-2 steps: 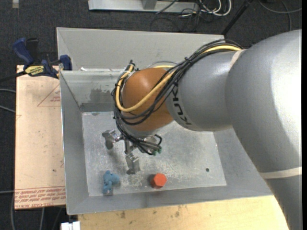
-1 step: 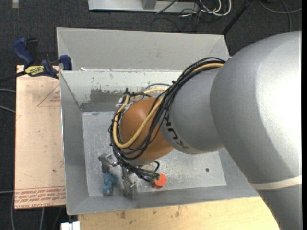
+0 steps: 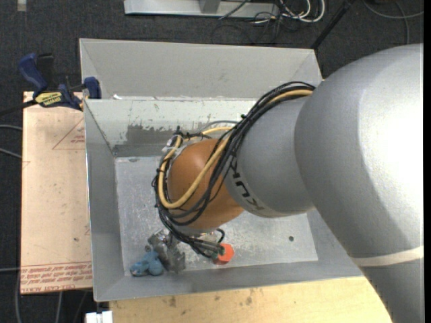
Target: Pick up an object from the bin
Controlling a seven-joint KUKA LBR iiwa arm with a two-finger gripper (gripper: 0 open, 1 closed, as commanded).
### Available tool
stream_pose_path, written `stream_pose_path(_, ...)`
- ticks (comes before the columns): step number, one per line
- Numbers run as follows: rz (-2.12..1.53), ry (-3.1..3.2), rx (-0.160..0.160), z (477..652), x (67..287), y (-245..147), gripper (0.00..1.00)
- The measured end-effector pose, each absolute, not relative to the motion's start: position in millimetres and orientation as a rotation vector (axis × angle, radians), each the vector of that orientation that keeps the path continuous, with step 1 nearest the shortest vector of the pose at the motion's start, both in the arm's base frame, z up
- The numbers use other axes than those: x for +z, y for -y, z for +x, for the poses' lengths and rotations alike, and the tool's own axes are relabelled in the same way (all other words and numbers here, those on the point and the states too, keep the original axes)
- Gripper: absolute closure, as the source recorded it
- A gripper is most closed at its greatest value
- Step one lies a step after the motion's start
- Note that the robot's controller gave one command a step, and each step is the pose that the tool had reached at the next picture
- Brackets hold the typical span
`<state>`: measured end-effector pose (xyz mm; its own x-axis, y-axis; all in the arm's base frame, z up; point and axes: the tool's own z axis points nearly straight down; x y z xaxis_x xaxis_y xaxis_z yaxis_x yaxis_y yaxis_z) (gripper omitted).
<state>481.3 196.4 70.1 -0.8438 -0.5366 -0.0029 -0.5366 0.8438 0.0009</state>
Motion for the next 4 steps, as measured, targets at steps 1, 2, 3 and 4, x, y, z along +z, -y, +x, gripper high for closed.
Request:
stream_pose_path(1,-0.872,-3.006,0.002,507.6,201,-183,1.00)
stream_pose_path(2,-0.910,-3.010,0.003,489.7,156,-189,1.00)
stream_pose_path(3,-1.204,-2.897,0.001,549.9,137,-175,1.00)
stream_pose_path(4,-1.205,-2.898,0.003,548.8,138,-176,0.00)
